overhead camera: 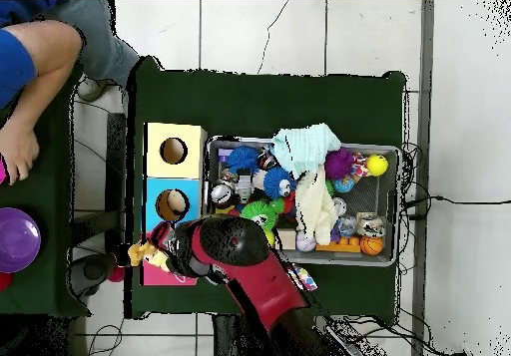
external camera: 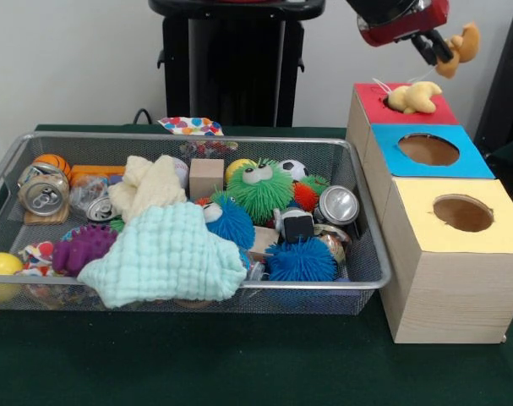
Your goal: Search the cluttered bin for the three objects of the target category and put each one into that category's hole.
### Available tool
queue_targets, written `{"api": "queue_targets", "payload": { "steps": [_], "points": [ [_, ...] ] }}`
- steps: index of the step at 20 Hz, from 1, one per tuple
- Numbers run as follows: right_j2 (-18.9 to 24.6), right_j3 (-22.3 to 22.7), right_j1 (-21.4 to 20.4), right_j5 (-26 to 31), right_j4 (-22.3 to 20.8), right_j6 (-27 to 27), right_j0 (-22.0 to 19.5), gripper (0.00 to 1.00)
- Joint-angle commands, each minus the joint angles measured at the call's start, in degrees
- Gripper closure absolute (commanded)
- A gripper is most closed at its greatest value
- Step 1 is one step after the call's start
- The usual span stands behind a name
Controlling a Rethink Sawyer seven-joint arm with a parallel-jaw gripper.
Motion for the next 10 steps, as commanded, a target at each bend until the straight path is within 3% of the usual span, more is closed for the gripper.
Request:
{"api": "queue_targets", "payload": {
  "steps": [1, 5, 10],
  "points": [
    [3.8, 0.0, 2.5, -9.8, -0.5, -2.3, -2.2, 1.0],
    [3.2, -1.0, 5.0, -12.0, -7.0, -1.1, -2.9, 1.0],
    [4.0, -0.2, 6.5, -12.3, -9.9, 2.1, -3.7, 1.0]
  ]
}}
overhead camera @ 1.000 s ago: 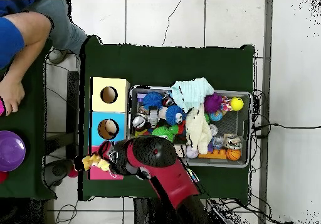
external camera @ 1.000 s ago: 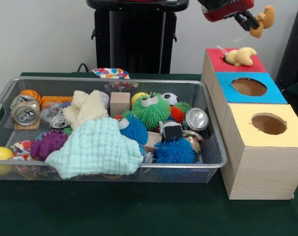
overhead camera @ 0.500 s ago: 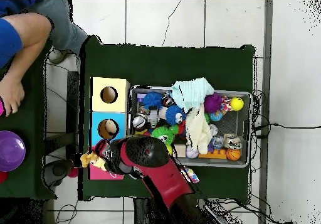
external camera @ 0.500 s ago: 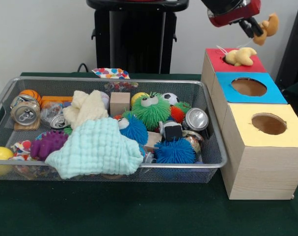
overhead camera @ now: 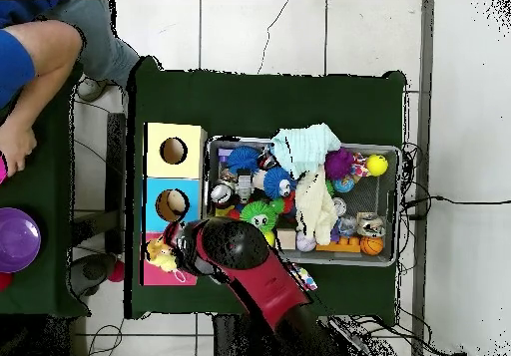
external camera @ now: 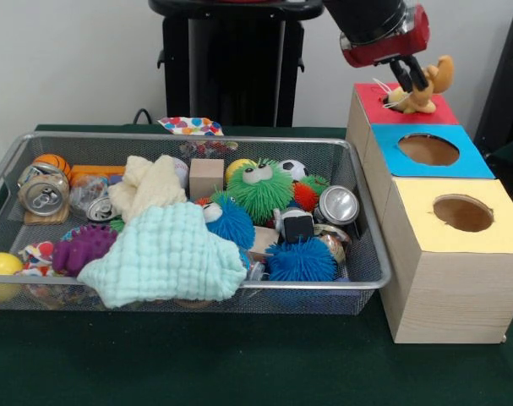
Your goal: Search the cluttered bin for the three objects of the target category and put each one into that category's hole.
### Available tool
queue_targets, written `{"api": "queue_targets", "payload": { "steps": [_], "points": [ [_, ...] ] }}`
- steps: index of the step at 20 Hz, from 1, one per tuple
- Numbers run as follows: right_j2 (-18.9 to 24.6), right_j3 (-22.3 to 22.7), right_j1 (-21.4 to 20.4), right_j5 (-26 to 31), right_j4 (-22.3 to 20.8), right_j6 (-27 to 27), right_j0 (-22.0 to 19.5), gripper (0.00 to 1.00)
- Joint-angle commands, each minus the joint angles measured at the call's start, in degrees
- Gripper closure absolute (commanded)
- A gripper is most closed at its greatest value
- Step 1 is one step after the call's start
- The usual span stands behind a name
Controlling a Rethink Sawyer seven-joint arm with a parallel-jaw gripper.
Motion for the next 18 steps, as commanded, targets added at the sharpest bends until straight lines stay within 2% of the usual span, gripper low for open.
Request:
{"api": "queue_targets", "payload": {
  "steps": [1, 9, 18],
  "points": [
    [3.2, -0.1, 4.4, -3.4, -4.9, 2.8, -2.0, 1.0],
    [1.0, -1.6, 4.2, 2.4, -8.6, 8.4, -0.8, 1.0],
    [-0.2, -2.2, 4.8, 1.1, -10.2, 9.8, -0.2, 1.0]
  ]
}}
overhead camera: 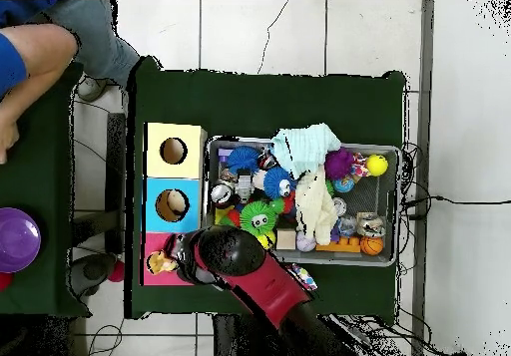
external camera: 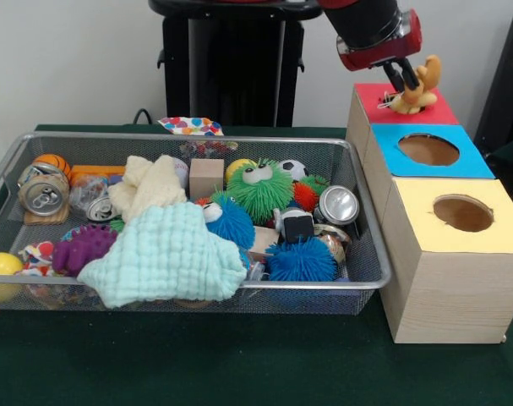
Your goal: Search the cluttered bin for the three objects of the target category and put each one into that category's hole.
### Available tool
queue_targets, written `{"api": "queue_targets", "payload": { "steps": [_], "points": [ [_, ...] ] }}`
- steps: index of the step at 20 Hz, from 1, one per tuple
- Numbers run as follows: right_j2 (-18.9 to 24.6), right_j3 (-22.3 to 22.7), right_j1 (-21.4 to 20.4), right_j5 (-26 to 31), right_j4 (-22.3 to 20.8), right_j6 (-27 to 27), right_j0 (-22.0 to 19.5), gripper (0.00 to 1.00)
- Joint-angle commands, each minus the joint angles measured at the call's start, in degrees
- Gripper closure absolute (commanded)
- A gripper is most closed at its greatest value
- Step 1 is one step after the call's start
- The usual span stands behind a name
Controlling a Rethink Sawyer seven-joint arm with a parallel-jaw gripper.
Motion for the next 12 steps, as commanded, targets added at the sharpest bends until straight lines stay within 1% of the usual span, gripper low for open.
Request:
{"api": "queue_targets", "payload": {
  "steps": [1, 4, 8, 9, 12],
  "points": [
    [-2.0, -3.1, 2.6, 1.2, -3.5, 10.0, 1.6, 1.0],
    [-4.5, -4.5, 3.0, 0.2, -5.7, 10.2, 3.0, 1.0],
    [-9.8, -8.1, 4.5, -0.9, -10.5, 9.2, 5.7, 1.0],
    [-11.2, -9.0, 5.1, -1.8, -12.0, 8.4, 6.5, 1.0],
    [-12.4, -10.1, 6.9, -5.9, -13.5, 8.5, 7.3, 1.0]
  ]
}}
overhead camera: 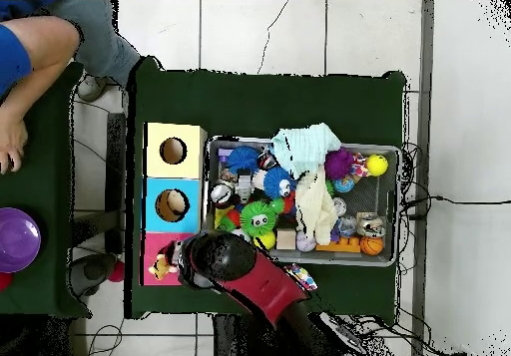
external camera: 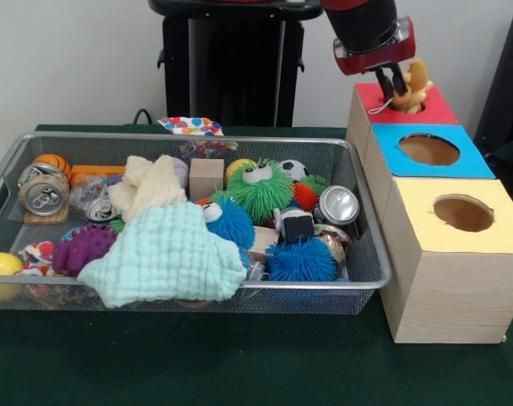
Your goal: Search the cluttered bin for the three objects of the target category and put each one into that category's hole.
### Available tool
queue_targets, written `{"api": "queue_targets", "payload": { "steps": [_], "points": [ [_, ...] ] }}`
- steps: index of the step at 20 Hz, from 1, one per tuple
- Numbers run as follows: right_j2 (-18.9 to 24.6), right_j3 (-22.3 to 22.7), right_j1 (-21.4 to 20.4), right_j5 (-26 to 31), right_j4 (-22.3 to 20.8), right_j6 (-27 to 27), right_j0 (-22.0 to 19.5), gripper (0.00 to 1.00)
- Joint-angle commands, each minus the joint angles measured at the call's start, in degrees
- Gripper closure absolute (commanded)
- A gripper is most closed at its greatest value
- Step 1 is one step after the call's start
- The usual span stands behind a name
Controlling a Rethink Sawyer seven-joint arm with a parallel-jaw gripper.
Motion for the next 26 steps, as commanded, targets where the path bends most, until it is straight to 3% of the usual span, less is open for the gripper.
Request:
{"api": "queue_targets", "payload": {
  "steps": [1, 5, 16, 21, 26],
  "points": [
    [-7.2, -7.9, 6.7, -7.1, -5.7, 9.3, 3.3, 1.0],
    [-8.5, -8.5, 7.4, -9.4, -5.4, 11.9, 4.3, 1.0],
    [-10.5, -9.1, 8.0, -8.8, -4.4, 13.5, 6.3, 1.0],
    [-13.8, -11.5, 5.3, 6.8, -4.8, 16.6, 8.0, 1.0],
    [-13.3, -11.8, 2.1, 12.3, -3.4, 18.1, 7.2, 1.0]
  ]
}}
